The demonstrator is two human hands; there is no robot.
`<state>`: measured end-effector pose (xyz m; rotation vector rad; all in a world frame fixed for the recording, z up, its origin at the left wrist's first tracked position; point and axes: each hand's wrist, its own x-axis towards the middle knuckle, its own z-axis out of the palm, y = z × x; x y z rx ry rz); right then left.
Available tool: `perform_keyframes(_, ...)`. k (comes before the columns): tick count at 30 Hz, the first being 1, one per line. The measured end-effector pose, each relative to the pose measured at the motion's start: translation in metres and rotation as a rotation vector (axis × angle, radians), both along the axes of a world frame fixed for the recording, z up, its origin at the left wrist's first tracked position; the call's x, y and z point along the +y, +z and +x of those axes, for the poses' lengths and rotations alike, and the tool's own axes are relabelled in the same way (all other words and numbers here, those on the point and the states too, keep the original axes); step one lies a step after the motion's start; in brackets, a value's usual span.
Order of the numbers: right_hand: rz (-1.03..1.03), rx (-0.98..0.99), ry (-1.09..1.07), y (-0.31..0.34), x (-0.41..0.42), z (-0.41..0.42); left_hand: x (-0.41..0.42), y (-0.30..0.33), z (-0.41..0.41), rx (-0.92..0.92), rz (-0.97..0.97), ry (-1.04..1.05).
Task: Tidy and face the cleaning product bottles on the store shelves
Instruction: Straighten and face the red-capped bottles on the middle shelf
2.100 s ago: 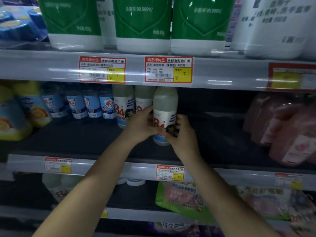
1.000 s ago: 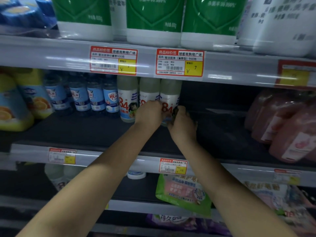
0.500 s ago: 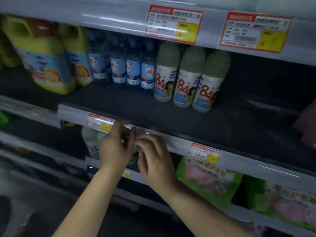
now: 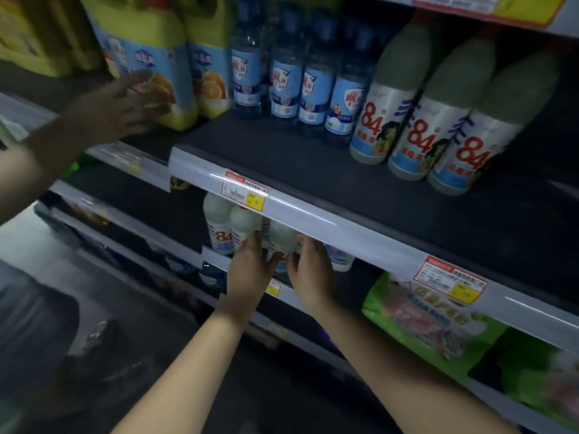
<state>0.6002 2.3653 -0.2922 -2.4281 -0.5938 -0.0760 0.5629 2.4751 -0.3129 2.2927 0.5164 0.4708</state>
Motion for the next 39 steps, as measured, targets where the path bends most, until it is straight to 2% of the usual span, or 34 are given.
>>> perform_keyframes(6,0.057,0.218,-0.095,-0.001,0.022,0.023,-0.014,-0.005,0.021,0.129,-0.115,0.046)
perform_keyframes(11,0.143,0.315,-0.168,0.005,0.033,0.033,-0.026,0.002,0.031,0.065,-0.261,0.133)
perform_keyframes(14,0.181,0.269,-0.171,0.003,0.036,0.031,-0.029,0.004,0.029,0.006,-0.231,0.152)
perform_keyframes(17,0.188,0.324,-0.154,-0.001,0.032,0.028,-0.033,0.004,0.022,-0.040,-0.165,0.157)
perform_keyframes(19,0.208,0.347,-0.155,-0.002,0.028,0.024,-0.036,0.001,0.014,-0.056,-0.191,0.146)
perform_keyframes(24,0.139,0.261,-0.080,0.000,0.015,0.001,-0.040,-0.003,-0.012,-0.138,-0.346,0.139)
perform_keyframes(26,0.140,0.200,-0.027,0.006,0.010,-0.014,-0.040,-0.002,-0.027,-0.193,-0.352,0.126)
perform_keyframes(31,0.209,0.064,0.060,0.034,0.001,-0.056,-0.030,0.015,-0.060,-0.198,-0.328,0.143)
perform_keyframes(33,0.220,0.094,0.085,0.049,0.001,-0.069,-0.031,0.033,-0.072,-0.235,-0.368,0.167)
perform_keyframes(39,0.393,0.049,0.151,0.095,-0.003,-0.096,-0.035,0.093,-0.106,-0.291,-0.243,0.156)
